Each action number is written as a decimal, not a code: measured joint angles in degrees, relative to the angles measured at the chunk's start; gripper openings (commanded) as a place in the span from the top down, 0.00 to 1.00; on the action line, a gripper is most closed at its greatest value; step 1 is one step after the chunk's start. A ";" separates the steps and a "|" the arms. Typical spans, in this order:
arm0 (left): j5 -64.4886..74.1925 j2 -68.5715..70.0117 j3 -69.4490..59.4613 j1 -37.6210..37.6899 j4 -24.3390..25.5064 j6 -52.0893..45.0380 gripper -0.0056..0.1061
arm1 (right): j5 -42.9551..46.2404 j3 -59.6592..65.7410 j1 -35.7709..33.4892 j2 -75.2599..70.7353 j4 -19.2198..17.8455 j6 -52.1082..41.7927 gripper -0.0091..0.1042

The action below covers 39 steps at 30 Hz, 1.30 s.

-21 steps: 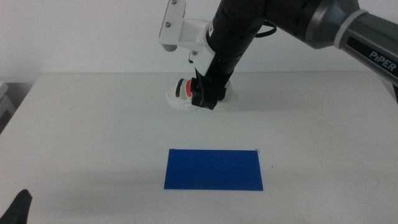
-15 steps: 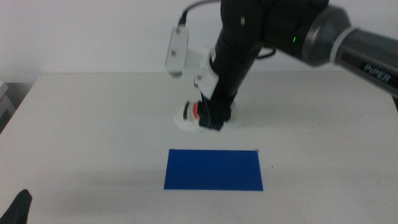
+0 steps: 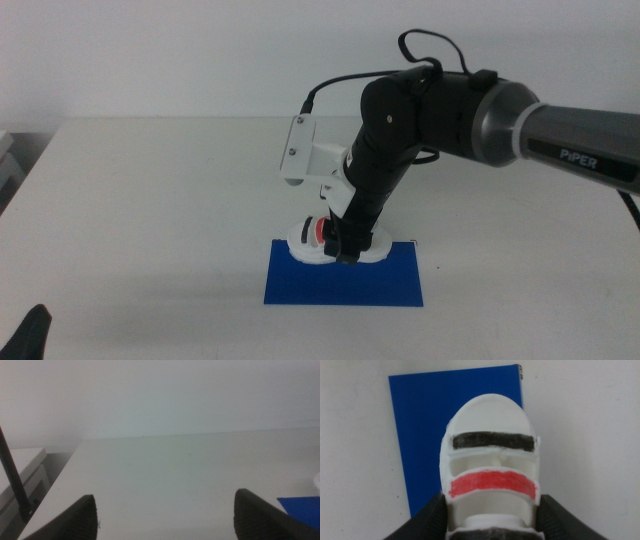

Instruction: Use one arm to grab the shoe from the table and place it on the mat.

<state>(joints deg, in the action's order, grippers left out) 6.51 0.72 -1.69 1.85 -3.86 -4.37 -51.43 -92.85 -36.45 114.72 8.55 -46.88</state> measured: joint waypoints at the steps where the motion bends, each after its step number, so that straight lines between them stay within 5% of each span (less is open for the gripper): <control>1: 0.04 0.00 0.00 0.00 0.00 0.00 0.11 | 0.31 0.21 0.05 0.26 0.26 0.00 0.95; 23: 0.04 0.00 0.00 0.00 0.00 0.00 0.11 | -0.43 0.92 0.11 4.15 2.13 0.82 0.93; 25: 0.04 0.00 0.00 0.00 0.00 0.00 0.11 | -0.43 0.92 0.11 4.15 2.12 0.35 0.86; 26: 0.04 0.00 0.00 0.00 0.00 0.00 0.11 | -0.43 0.92 0.11 4.15 2.12 0.18 0.39; 29: 0.04 0.00 0.00 0.00 0.00 0.00 0.11 | -0.37 0.92 0.11 4.15 2.12 0.18 0.22; 32: 0.04 0.00 0.00 0.00 0.00 0.00 0.11 | 0.55 1.04 0.11 3.11 1.89 0.25 0.11; 39: 0.04 0.00 0.00 0.00 0.00 0.00 0.11 | 4.76 7.59 3.73 -11.37 0.52 10.11 0.11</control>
<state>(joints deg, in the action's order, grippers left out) 6.55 0.72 -1.69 1.85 -3.86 -4.37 -46.67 -85.26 -32.71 103.35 9.07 -36.77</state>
